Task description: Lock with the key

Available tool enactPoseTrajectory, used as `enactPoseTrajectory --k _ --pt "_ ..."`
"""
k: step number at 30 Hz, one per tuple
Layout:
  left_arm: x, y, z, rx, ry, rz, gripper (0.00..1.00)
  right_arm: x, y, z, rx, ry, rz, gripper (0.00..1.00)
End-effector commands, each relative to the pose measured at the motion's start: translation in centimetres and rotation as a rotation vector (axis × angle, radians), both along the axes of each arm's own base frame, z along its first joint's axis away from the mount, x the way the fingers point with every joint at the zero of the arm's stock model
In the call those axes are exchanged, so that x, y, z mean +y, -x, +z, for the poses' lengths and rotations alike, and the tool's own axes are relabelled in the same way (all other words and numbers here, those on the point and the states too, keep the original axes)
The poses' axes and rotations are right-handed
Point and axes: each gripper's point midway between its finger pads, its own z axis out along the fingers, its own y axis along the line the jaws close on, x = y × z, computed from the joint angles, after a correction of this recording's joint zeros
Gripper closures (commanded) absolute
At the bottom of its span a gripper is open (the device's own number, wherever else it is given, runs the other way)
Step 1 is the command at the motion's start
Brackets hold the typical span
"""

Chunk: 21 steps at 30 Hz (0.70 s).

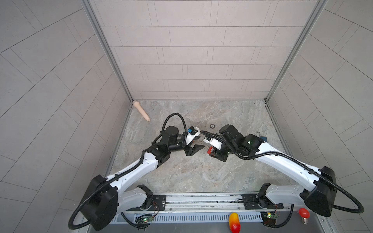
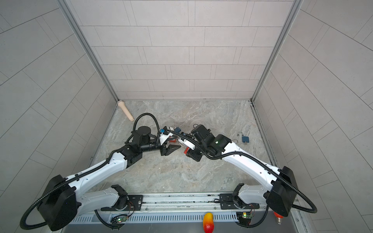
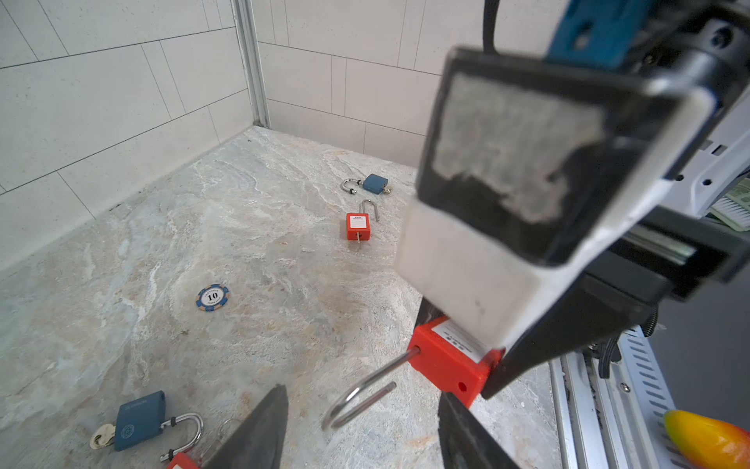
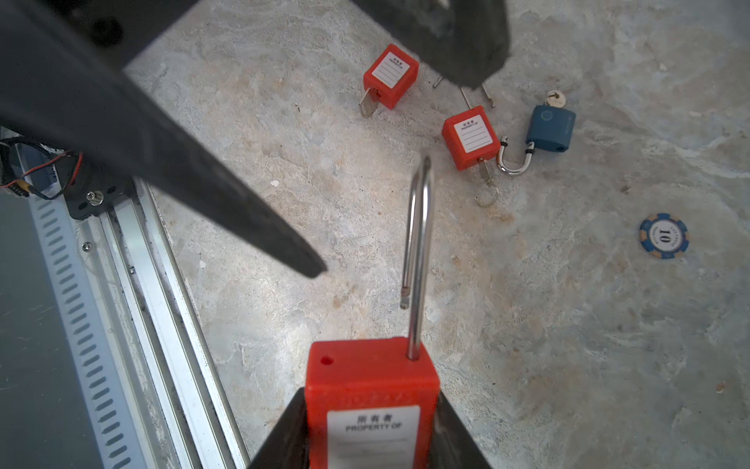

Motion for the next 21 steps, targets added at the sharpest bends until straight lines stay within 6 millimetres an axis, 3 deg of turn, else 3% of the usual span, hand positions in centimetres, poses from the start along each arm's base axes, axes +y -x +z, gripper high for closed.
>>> enactPoseTrajectory --k 1,7,21 --pt "-0.4 0.3 1.4 -0.057 0.003 -0.038 0.41 0.1 0.9 0.6 -0.033 -0.02 0.061 0.69" --pt "-0.3 2.2 0.9 -0.033 -0.006 -0.12 0.42 0.0 0.9 0.9 -0.049 -0.012 0.075 0.69" --pt "-0.4 2.4 0.3 -0.029 -0.048 -0.15 0.6 0.1 2.6 0.9 -0.069 0.008 0.178 0.69"
